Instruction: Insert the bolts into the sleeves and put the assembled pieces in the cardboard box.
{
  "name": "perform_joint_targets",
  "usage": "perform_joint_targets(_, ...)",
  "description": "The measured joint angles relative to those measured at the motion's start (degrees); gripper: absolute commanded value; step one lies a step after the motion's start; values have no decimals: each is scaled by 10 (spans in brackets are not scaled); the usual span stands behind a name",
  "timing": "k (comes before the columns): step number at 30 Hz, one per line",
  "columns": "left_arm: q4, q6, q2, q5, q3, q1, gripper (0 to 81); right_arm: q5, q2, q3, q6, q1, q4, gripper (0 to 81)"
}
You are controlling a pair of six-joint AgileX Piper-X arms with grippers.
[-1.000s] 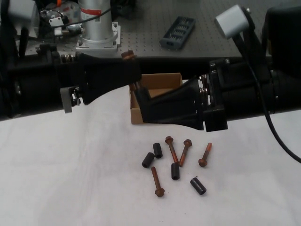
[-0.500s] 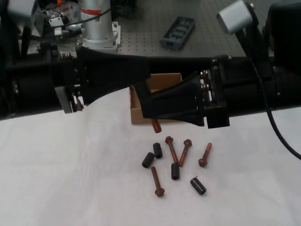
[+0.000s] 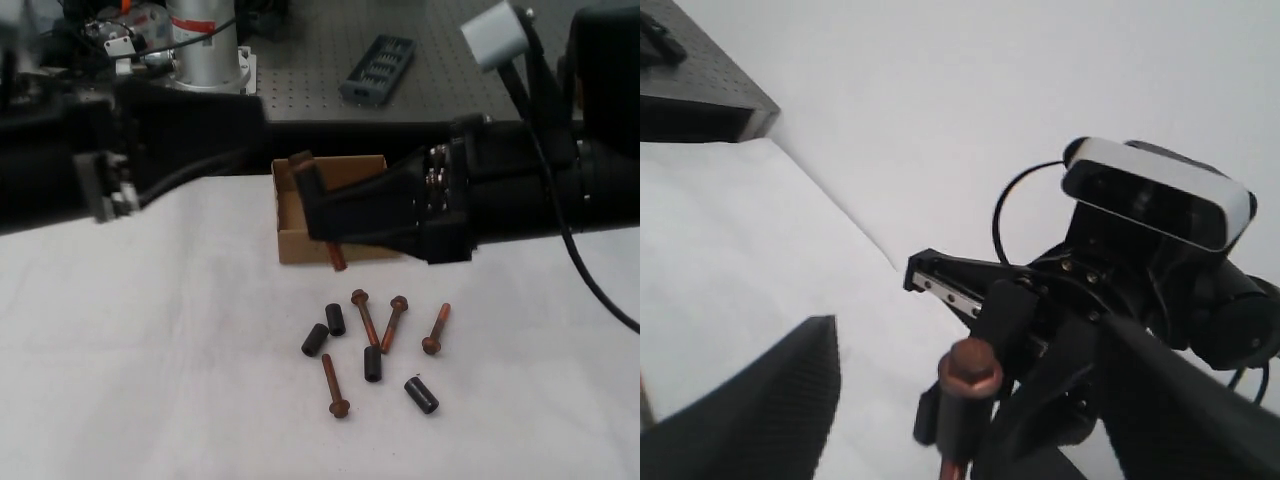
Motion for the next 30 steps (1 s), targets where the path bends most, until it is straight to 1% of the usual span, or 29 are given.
perform_joint_targets(1,13,3,-6,0,0,12,484,11,0,0,-1,-5,1,29)
perform_joint_targets(2,15,3,-7,0,0,12,473,24,2,-3,-1,-13,3,29)
perform_joint_targets(4,52,13,-26,0,0,39,461,39,16,-14,-3,-28,3,29)
perform_joint_targets(5,104,33,-51,0,0,64,458,43,28,-24,-2,-36,3,29)
perform_joint_targets(6,136,48,-68,0,0,77,455,48,40,-33,-2,-43,3,29)
perform_joint_targets(7,202,82,-98,-1,0,99,454,50,57,-44,-2,-51,3,29)
perform_joint_targets(9,272,117,-131,-10,0,119,455,61,96,-70,-2,-66,8,29)
perform_joint_targets(11,306,132,-148,-20,0,127,455,67,145,-105,-2,-80,14,29)
perform_joint_targets(12,332,145,-163,-30,0,133,455,77,201,-147,-2,-93,23,29)
perform_joint_targets(13,363,159,-178,-43,0,140,455,81,232,-172,-2,-99,30,29)
perform_joint_targets(14,415,184,-204,-66,0,151,455,94,289,-221,-2,-109,47,29)
perform_joint_targets(16,484,212,-242,-100,0,162,455,106,351,-281,-2,-118,72,29)
perform_joint_targets(18,522,218,-266,-119,0,164,455,117,408,-339,-2,-125,96,29)
perform_joint_targets(19,535,219,-276,-125,0,164,455,117,413,-345,-2,-125,96,29)
perform_joint_targets(20,549,219,-285,-133,0,164,455,128,439,-407,-2,-127,117,29)
perform_joint_targets(21,560,219,-293,-140,0,164,455,133,497,-441,-2,-130,131,29)
perform_joint_targets(24,574,219,-306,-151,0,164,455,148,570,-532,-1,-130,175,29)
perform_joint_targets(25,579,219,-306,-154,0,164,455,159,612,-586,-1,-131,209,29)
perform_joint_targets(27,584,219,-308,-158,0,164,455,175,643,-627,-1,-131,241,29)
perform_joint_targets(30,587,219,-307,-162,0,164,455,192,666,-655,-1,-131,266,29)
